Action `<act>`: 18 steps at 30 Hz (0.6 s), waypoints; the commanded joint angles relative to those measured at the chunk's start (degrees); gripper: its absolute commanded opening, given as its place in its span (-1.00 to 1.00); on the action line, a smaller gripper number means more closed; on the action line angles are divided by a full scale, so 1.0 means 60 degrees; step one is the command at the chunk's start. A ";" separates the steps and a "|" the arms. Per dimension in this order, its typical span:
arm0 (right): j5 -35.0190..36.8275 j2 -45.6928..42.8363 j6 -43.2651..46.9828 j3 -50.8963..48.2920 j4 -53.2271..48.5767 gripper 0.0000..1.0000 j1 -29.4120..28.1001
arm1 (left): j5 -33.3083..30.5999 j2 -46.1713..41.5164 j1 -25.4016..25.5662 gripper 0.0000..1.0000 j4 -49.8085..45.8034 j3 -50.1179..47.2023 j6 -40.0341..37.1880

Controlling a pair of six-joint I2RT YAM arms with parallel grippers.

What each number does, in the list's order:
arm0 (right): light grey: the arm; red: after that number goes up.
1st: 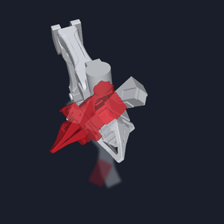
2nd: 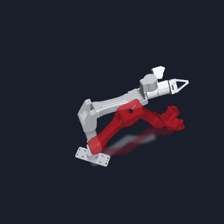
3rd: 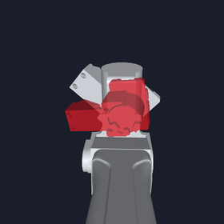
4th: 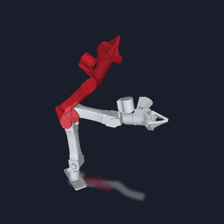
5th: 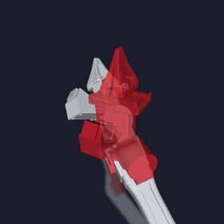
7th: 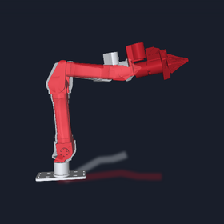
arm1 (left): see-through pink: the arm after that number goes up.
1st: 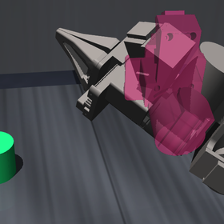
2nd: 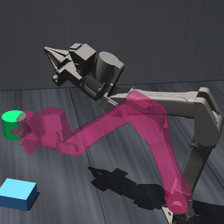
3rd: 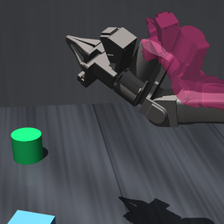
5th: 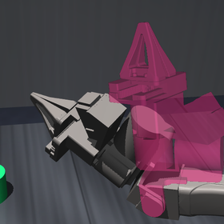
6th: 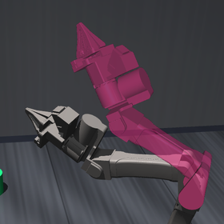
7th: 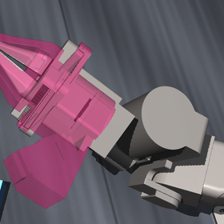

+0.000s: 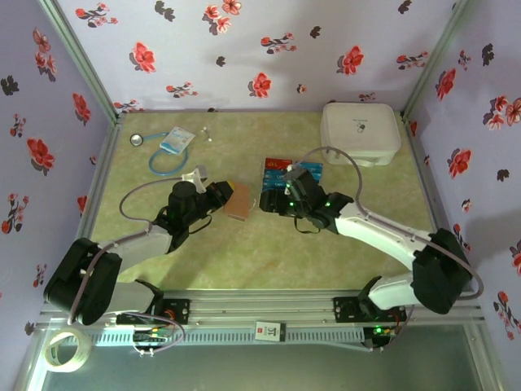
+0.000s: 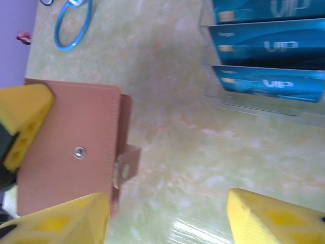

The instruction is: Put the credit cards into the card holder

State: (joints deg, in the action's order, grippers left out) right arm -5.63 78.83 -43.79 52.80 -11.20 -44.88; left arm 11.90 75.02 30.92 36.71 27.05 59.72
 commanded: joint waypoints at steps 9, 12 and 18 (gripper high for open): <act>-0.0921 0.1432 -0.0578 0.0675 0.1480 0.00 0.0024 | -0.0138 -0.0141 0.0041 -1.00 0.0005 0.0084 -0.0234; -0.0893 0.1622 -0.0608 0.0604 0.1617 -0.11 0.0028 | -0.0138 -0.0141 0.0034 -1.00 0.0019 0.0098 -0.0226; -0.0842 0.2005 -0.0597 0.0591 0.1750 -0.44 0.0027 | -0.0138 -0.0141 0.0045 -1.00 0.0056 0.0110 -0.0197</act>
State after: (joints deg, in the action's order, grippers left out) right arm -10.57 89.67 -46.94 55.68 -2.46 -44.88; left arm 11.90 75.02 30.92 36.27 27.05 59.59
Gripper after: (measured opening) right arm 0.312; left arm 0.105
